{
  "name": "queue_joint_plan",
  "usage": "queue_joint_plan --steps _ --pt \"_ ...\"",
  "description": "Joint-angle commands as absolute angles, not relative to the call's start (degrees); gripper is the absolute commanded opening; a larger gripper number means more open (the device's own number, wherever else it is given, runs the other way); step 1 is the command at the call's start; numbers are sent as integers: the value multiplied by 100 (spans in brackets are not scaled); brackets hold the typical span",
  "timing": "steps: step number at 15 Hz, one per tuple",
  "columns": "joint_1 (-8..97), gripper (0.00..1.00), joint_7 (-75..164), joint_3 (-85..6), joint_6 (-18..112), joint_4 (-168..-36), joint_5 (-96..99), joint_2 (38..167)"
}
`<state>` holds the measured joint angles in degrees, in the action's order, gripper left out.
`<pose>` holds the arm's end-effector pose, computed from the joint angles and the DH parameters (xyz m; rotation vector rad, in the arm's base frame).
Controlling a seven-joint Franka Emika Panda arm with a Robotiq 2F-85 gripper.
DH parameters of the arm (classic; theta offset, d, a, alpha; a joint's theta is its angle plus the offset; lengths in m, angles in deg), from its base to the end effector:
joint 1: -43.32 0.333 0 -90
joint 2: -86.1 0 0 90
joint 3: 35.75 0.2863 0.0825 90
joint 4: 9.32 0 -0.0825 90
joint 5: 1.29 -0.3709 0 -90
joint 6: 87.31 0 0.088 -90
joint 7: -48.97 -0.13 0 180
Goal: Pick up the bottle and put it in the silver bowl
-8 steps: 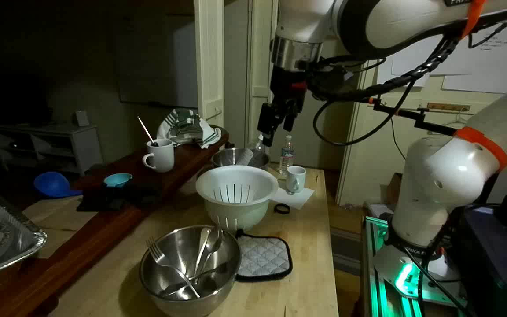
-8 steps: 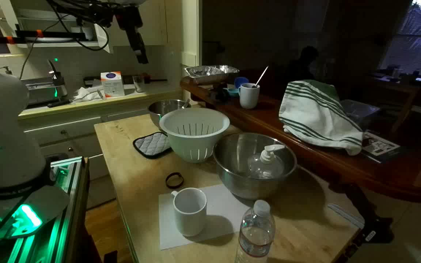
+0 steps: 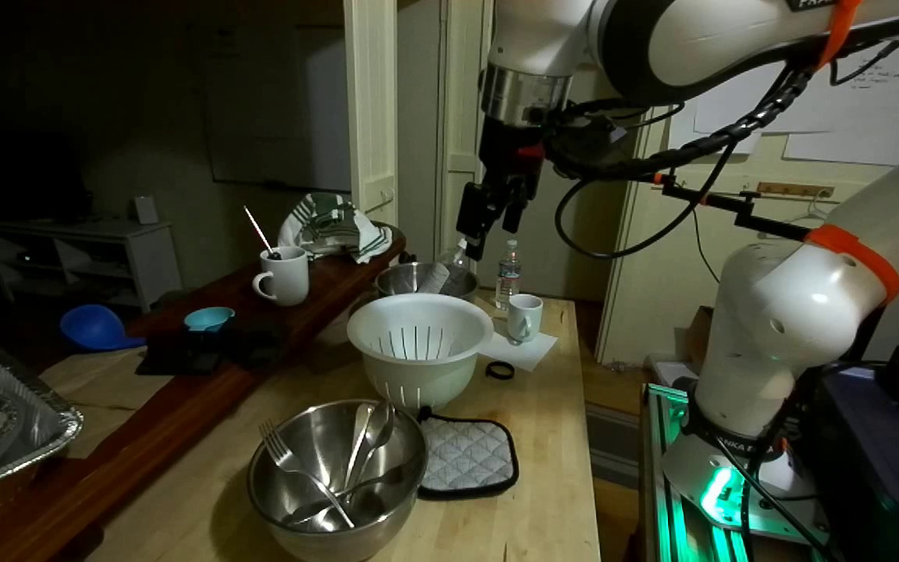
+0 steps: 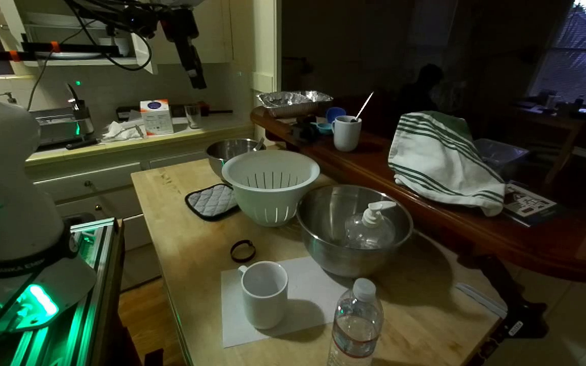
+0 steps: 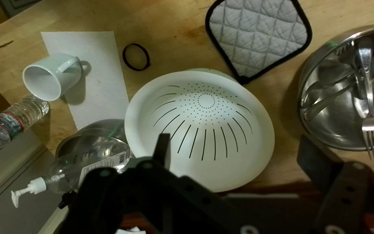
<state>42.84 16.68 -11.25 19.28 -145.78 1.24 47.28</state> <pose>0.3446 0.1629 0.5036 2.8789 -0.2973 0.3365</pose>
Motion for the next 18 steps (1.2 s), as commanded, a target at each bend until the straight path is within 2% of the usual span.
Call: queue_joint_plan --steps 1,4,9,18 --pt "4447 100 1579 -1246 1907 -14561 225 4781" --pt "4205 100 1188 -1337 2324 -14531 517 4561" --pt "3929 100 919 -2069 2768 -14463 459 4367" --pt "3609 100 3588 -4124 1477 -14366 338 4526"
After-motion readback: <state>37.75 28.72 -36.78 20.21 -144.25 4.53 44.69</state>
